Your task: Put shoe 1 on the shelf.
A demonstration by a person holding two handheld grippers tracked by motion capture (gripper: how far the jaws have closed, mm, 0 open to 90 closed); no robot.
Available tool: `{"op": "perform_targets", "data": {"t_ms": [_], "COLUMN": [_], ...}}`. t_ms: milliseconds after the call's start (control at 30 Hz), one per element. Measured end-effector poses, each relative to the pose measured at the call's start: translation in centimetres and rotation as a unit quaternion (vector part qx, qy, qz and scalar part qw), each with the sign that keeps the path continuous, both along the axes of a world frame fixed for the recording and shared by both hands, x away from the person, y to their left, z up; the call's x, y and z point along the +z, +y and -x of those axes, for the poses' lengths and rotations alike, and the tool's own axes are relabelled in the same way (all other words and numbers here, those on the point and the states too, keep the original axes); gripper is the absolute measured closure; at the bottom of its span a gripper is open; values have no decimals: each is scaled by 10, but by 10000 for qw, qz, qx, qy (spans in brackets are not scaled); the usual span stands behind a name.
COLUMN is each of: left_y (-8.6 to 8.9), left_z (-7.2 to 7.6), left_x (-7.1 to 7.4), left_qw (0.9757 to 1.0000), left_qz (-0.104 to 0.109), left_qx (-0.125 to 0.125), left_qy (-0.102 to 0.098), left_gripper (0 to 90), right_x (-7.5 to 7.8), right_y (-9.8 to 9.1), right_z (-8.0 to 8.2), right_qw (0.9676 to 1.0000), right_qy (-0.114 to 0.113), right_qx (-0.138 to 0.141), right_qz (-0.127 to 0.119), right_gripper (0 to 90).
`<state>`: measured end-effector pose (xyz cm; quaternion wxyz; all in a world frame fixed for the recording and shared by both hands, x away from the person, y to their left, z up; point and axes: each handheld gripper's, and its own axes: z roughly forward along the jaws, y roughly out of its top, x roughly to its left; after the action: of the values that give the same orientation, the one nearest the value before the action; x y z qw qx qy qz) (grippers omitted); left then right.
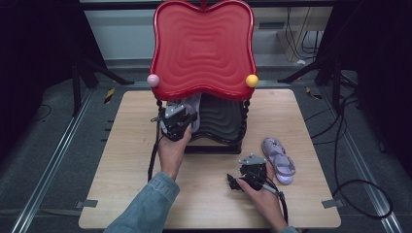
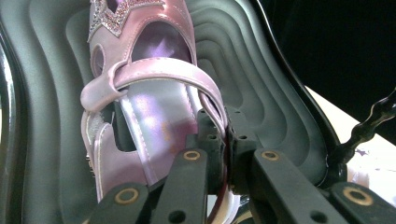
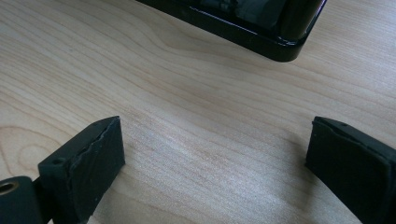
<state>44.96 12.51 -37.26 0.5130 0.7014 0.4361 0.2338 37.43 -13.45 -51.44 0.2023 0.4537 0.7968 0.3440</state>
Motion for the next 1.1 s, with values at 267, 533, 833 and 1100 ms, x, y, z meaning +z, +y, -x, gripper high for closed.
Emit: {"op": "perform_targets", "data": {"t_ms": [267, 533, 833, 1100], "left_y": [-2, -7, -16, -22], "left_z": [-3, -3, -8, -15], "left_x": [-4, -10, -16, -18], "left_qw": [9999, 10000, 9999, 9994], "left_qz": [59, -10, 62, 229], "left_qx": [46, 81, 105, 110], "left_qy": [75, 44, 86, 255], "left_gripper": [864, 864, 863, 825], "right_x": [0, 0, 0, 0], "right_y": [0, 0, -1, -1], "right_z": [0, 0, 0, 0], "right_qw": [10000, 10000, 10000, 10000], "right_qy": [3, 5, -5, 0], "right_qx": [6, 6, 29, 20], "right_qz": [-10, -11, -2, 3], "right_gripper": [46, 45, 46, 46]}}
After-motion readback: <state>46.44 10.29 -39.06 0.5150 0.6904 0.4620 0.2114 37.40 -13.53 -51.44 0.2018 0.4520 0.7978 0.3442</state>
